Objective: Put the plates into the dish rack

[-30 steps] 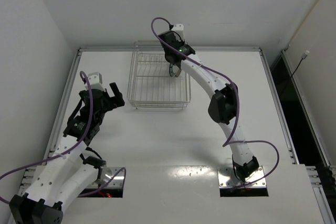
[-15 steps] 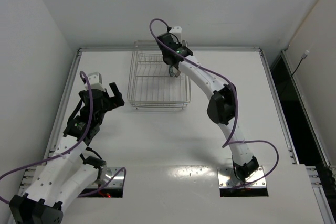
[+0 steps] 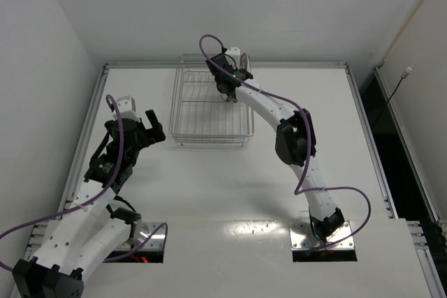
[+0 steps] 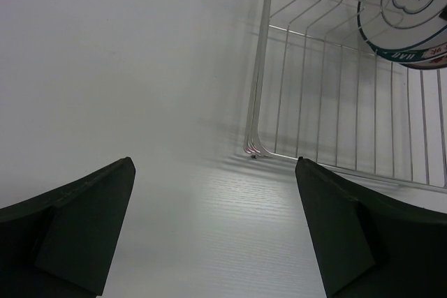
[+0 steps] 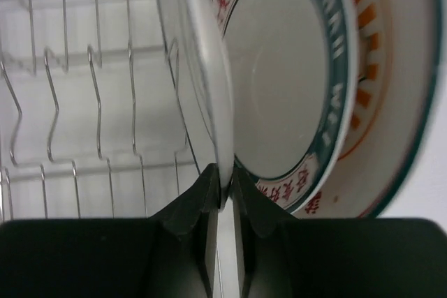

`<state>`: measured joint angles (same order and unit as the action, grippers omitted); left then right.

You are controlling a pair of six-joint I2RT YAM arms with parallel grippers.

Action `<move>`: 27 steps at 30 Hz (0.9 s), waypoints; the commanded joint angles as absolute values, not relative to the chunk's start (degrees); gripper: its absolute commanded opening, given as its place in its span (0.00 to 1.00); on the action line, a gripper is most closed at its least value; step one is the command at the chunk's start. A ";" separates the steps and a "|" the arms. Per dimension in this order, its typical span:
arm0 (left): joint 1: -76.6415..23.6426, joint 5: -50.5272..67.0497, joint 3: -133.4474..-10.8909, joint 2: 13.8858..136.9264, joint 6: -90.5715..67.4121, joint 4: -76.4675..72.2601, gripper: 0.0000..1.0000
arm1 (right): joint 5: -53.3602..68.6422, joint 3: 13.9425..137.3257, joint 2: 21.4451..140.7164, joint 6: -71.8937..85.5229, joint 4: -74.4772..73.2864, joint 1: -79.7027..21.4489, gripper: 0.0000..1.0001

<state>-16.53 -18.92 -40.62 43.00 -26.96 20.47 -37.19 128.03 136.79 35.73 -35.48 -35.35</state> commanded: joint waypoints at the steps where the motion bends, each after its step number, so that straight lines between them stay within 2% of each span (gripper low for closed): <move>1: -17.14 -19.69 -41.31 42.28 -26.02 18.90 0.99 | -31.21 125.16 134.48 36.83 -34.37 -35.24 0.11; 2: -17.14 -19.69 -41.31 42.28 -26.02 18.90 0.99 | -31.20 125.16 133.86 36.83 -34.37 -35.24 0.18; 3: -17.14 -19.69 -41.31 42.28 -26.02 18.90 0.99 | -30.59 125.16 133.25 36.30 -34.37 -34.72 0.28; 5: -17.14 -19.69 -41.31 42.28 -26.02 18.90 0.99 | -31.20 123.76 130.44 35.78 -35.85 -34.72 0.38; 6: -17.14 -19.69 -41.31 42.28 -25.49 18.90 0.99 | -31.72 121.92 129.12 35.77 -35.86 -34.72 0.50; 9: -17.14 -19.69 -41.31 42.28 -25.49 18.90 0.99 | -31.73 119.01 122.89 34.54 -37.00 -34.72 0.65; 10: -17.14 -19.69 -41.31 42.28 -25.49 18.90 0.99 | -31.73 118.48 121.39 33.67 -37.78 -34.72 0.74; 12: -17.14 -19.69 -41.31 41.75 -25.49 18.90 0.99 | -31.73 116.90 116.84 30.52 -40.07 -34.72 0.82; 14: -17.14 -19.17 -41.31 41.75 -25.49 18.90 0.99 | -30.15 116.29 114.18 27.87 -43.13 -34.19 1.00; 19: -17.14 -17.75 -40.78 41.75 -24.96 17.67 0.99 | -21.01 109.62 102.79 20.30 -45.53 -34.19 1.00; 27: -17.14 -16.35 -40.78 42.89 -25.49 17.14 0.99 | -7.50 71.14 75.90 22.50 -29.13 -33.67 1.00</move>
<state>-16.53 -17.72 -40.62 42.68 -25.76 19.92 -15.62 79.96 81.84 22.48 -36.47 -33.93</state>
